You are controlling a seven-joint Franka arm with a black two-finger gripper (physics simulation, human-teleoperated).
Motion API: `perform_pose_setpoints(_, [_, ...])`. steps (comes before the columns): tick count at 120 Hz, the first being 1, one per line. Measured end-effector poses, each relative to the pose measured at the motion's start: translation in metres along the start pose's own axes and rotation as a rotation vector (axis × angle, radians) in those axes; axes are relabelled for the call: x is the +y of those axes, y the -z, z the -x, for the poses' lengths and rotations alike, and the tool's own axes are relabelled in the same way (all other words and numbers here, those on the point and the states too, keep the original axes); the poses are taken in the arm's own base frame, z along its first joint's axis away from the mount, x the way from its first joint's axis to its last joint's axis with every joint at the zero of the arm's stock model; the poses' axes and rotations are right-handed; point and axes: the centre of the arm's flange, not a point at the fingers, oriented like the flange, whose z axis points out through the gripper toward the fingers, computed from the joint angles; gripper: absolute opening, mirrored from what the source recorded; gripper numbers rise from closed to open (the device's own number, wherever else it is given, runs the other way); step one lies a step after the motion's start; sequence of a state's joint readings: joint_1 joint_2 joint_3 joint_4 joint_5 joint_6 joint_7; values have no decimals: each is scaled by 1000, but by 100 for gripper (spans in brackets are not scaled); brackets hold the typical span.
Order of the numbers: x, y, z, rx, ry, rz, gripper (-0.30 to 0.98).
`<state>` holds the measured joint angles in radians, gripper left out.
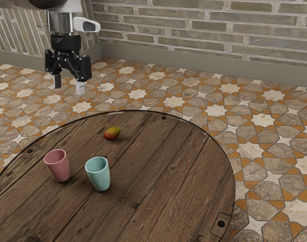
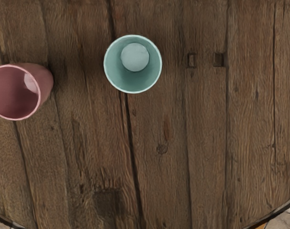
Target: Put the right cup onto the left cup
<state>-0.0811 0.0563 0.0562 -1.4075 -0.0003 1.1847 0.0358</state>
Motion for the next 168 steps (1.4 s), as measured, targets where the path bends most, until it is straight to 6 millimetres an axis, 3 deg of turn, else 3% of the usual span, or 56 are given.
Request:
perform_pose_setpoints(17, [1,8,-12,122,-11,-2,66])
perform_pose_setpoints(26, [2,-6,-23,136,-19,-3,66])
perform_pose_setpoints(61, [35,-111,-69,121,-96,0,66])
perform_pose_setpoints(81, [37,-161,-89,122,-108,9,66])
perform_pose_setpoints(118, [52,-239,-89,126,-141,12,65])
perform_pose_setpoints(143, [43,-264,-89,151,-123,21,65])
perform_pose_setpoints(168, [26,-268,-90,174,-93,27,65])
